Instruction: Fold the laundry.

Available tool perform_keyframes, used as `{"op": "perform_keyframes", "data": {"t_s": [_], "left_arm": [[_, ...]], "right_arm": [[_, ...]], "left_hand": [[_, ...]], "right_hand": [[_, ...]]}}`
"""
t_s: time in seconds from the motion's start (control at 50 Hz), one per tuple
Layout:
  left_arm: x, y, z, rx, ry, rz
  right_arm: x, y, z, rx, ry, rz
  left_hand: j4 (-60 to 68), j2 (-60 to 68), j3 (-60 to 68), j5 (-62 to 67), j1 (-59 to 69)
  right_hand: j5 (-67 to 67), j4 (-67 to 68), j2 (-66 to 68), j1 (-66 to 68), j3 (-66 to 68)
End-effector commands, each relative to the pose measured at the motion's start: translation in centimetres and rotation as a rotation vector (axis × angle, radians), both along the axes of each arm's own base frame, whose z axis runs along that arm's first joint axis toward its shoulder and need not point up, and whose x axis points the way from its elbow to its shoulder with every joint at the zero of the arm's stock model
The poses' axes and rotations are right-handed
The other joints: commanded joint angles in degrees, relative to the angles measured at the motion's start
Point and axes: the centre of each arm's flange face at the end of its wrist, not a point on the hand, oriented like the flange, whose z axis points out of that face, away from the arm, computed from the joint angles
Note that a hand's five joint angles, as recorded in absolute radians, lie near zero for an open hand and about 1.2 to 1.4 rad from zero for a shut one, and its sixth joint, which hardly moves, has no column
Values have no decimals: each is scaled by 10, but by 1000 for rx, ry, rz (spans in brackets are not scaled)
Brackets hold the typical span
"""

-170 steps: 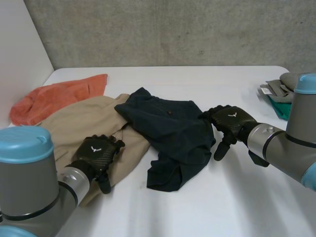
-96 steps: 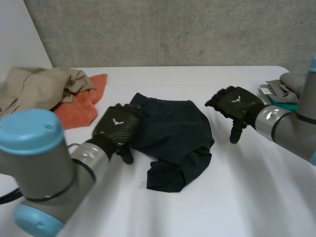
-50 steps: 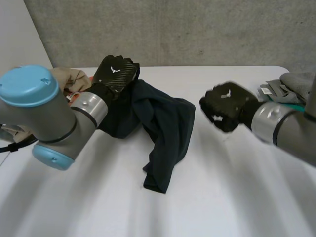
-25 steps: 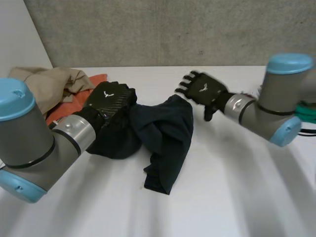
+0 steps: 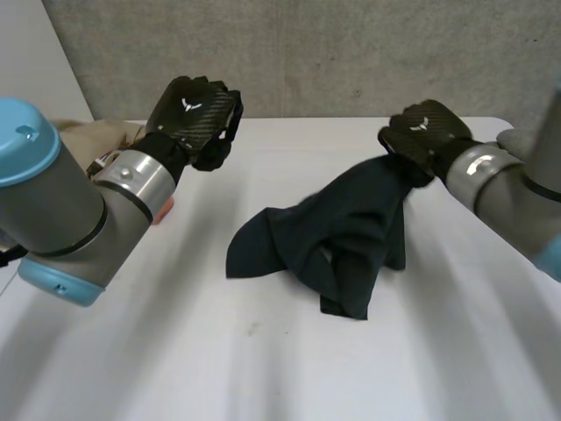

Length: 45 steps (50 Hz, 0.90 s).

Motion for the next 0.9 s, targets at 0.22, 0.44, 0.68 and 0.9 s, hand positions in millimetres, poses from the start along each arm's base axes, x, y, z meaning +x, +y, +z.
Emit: {"op": "perform_keyframes", "data": {"t_s": [0.22,0.44,0.68,0.9], "left_arm": [[16,39,-60,371,-233,74],[27,39,-45,299,-171,177],[19,35,-23,317,-125,163],[10,9,-37,550,-146,160]], "right_arm": [[-49,123,-64,526,305,-49],[-58,105,10,257,177,-64],[-56,56,50,187,52,-24],[-16,3,9,193,94,76]], "left_hand": [[-167,-166,-162,-161,-137],[-360,-358,-355,-354,-330],[-514,-513,-510,-509,-484],[-587,-586,-583,-582,-557]], "right_hand": [[130,116,132,183,118],[-452,-466,-450,-399,-464],[-570,-584,-568,-517,-582],[-568,-582,-566,-516,-581]]}}
